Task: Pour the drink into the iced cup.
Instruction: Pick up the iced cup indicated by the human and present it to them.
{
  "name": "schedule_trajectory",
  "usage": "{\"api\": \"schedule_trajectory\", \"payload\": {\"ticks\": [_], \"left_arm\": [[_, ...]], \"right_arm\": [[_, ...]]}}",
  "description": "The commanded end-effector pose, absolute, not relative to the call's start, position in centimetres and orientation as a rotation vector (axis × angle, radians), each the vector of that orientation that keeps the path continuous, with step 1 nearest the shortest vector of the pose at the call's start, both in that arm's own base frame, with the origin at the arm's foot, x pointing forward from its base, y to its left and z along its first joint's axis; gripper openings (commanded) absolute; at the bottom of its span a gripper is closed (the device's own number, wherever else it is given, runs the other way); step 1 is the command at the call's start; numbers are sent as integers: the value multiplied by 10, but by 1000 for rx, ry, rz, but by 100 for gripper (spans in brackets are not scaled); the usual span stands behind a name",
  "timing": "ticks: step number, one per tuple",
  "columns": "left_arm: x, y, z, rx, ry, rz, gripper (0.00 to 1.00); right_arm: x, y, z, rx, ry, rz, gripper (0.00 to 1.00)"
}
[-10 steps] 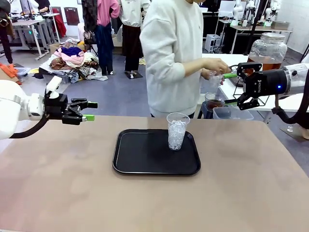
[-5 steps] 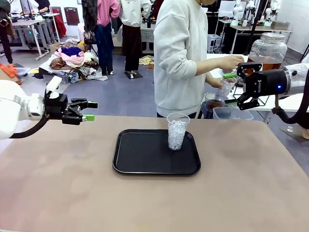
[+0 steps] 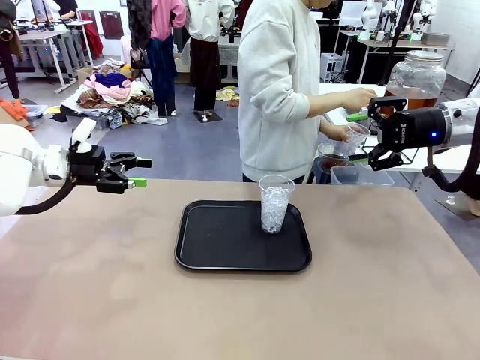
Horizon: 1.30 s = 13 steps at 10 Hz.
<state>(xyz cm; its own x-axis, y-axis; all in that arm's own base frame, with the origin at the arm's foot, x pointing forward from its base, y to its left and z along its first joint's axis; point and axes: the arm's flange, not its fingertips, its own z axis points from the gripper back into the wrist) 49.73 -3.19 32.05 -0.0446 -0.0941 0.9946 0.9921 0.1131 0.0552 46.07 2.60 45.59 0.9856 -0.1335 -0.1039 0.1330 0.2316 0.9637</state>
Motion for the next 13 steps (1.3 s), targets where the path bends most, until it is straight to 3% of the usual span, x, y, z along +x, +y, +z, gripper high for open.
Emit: {"api": "schedule_trajectory", "payload": {"ticks": [1, 13], "left_arm": [[498, -33, 322, -1032, -1241, -1196, 100], [498, -33, 322, -1032, -1241, -1196, 100]], "right_arm": [[461, 27, 458, 1326, -1, -181, 100], [461, 27, 458, 1326, -1, -181, 100]]}}
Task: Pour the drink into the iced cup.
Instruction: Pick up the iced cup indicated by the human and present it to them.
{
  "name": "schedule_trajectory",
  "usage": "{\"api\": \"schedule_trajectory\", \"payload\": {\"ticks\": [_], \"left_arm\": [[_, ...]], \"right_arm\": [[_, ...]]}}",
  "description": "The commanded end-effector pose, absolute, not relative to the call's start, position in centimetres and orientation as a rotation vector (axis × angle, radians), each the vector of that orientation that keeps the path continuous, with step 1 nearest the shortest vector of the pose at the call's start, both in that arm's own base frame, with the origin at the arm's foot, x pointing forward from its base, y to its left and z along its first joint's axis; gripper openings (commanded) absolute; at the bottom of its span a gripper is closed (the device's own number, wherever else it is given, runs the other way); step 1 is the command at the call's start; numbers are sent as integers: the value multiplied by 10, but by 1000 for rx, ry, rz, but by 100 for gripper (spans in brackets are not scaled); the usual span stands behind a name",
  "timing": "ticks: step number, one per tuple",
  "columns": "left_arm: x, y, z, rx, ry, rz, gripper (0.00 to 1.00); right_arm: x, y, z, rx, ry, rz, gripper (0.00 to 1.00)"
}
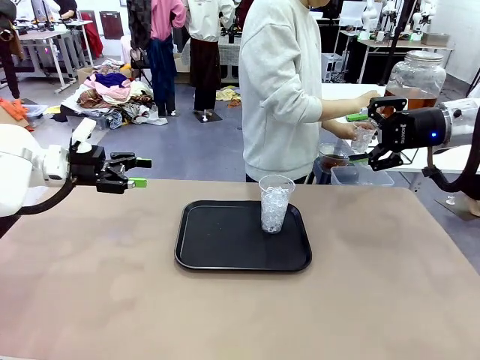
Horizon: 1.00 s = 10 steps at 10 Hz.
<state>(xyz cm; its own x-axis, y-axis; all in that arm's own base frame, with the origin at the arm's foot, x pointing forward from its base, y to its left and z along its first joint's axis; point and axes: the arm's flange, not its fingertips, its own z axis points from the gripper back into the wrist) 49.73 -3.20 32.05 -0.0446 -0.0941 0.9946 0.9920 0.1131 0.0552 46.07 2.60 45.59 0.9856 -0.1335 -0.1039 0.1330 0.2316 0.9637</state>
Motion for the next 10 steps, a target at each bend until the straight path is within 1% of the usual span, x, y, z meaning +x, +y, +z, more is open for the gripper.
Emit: {"api": "schedule_trajectory", "payload": {"ticks": [1, 10], "left_arm": [[498, -33, 322, -1032, -1241, -1196, 100], [498, -33, 322, -1032, -1241, -1196, 100]], "right_arm": [[461, 27, 458, 1326, -1, -181, 100], [461, 27, 458, 1326, -1, -181, 100]]}}
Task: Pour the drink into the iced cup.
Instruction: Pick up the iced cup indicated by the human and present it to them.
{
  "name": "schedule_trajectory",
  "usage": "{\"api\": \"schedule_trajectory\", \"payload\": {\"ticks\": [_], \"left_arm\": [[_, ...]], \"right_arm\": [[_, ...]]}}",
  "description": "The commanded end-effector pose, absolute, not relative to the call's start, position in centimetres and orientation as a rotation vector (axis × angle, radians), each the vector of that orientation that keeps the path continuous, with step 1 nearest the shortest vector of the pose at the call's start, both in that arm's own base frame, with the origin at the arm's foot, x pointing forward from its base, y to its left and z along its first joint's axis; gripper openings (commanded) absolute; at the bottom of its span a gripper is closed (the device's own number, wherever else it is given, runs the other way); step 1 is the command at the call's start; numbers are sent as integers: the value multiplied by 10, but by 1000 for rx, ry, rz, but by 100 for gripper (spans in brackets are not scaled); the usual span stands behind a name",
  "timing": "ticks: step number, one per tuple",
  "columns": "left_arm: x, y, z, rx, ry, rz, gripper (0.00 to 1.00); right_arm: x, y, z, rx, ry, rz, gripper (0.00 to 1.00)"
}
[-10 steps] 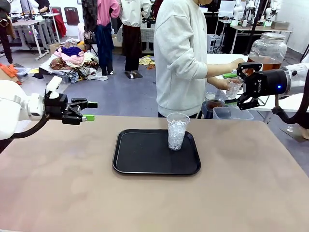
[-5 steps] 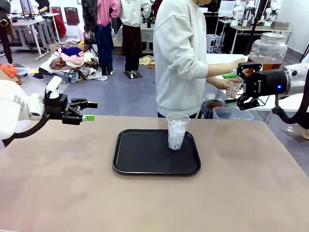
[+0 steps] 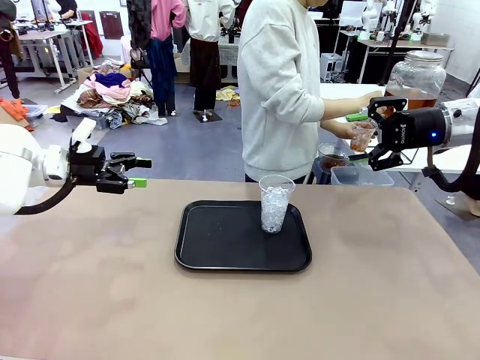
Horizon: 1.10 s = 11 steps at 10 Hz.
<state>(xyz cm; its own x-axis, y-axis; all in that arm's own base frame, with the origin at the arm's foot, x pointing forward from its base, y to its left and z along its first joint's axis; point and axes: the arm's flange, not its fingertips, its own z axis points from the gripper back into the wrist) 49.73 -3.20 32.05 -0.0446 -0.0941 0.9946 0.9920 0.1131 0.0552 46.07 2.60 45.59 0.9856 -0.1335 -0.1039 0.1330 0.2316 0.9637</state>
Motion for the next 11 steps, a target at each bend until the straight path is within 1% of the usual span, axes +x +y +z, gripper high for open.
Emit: {"api": "schedule_trajectory", "payload": {"ticks": [1, 11], "left_arm": [[498, -33, 322, -1032, -1241, -1196, 100], [498, -33, 322, -1032, -1241, -1196, 100]], "right_arm": [[461, 27, 458, 1326, -1, -181, 100], [461, 27, 458, 1326, -1, -181, 100]]}}
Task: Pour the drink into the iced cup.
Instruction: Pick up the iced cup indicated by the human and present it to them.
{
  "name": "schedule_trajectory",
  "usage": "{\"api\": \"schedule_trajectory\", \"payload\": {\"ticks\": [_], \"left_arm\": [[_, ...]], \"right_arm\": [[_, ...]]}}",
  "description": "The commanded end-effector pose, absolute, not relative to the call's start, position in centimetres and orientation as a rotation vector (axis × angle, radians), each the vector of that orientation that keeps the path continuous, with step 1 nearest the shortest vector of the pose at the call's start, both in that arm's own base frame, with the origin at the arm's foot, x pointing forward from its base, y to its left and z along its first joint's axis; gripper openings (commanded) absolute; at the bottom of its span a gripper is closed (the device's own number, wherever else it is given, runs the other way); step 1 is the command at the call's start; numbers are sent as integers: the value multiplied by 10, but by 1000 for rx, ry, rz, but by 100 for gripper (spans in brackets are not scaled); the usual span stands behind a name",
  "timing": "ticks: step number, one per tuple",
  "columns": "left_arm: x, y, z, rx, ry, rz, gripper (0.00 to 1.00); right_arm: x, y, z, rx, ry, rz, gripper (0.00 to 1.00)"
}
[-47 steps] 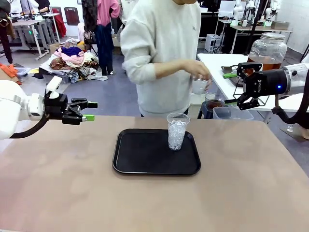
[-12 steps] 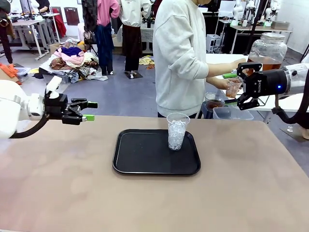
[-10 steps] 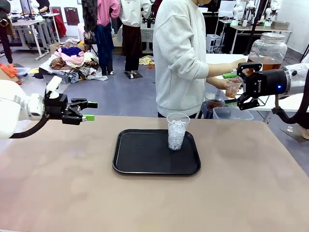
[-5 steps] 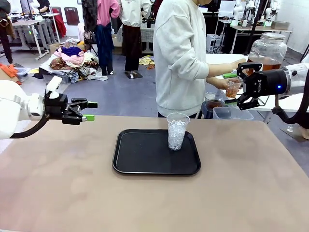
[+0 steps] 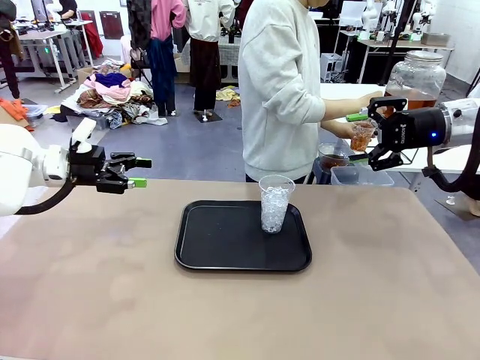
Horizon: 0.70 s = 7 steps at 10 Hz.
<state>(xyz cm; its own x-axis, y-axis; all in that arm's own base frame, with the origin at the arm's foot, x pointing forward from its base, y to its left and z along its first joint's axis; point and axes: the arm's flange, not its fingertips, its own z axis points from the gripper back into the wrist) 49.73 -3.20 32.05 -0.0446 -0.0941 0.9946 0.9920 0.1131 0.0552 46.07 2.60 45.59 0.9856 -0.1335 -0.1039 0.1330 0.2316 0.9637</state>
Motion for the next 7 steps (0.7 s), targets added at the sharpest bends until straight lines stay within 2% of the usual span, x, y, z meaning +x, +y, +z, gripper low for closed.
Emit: {"api": "schedule_trajectory", "payload": {"ticks": [1, 7], "left_arm": [[498, -33, 322, -1032, -1241, -1196, 100], [498, -33, 322, -1032, -1241, -1196, 100]], "right_arm": [[461, 27, 458, 1326, -1, -181, 100], [461, 27, 458, 1326, -1, -181, 100]]}}
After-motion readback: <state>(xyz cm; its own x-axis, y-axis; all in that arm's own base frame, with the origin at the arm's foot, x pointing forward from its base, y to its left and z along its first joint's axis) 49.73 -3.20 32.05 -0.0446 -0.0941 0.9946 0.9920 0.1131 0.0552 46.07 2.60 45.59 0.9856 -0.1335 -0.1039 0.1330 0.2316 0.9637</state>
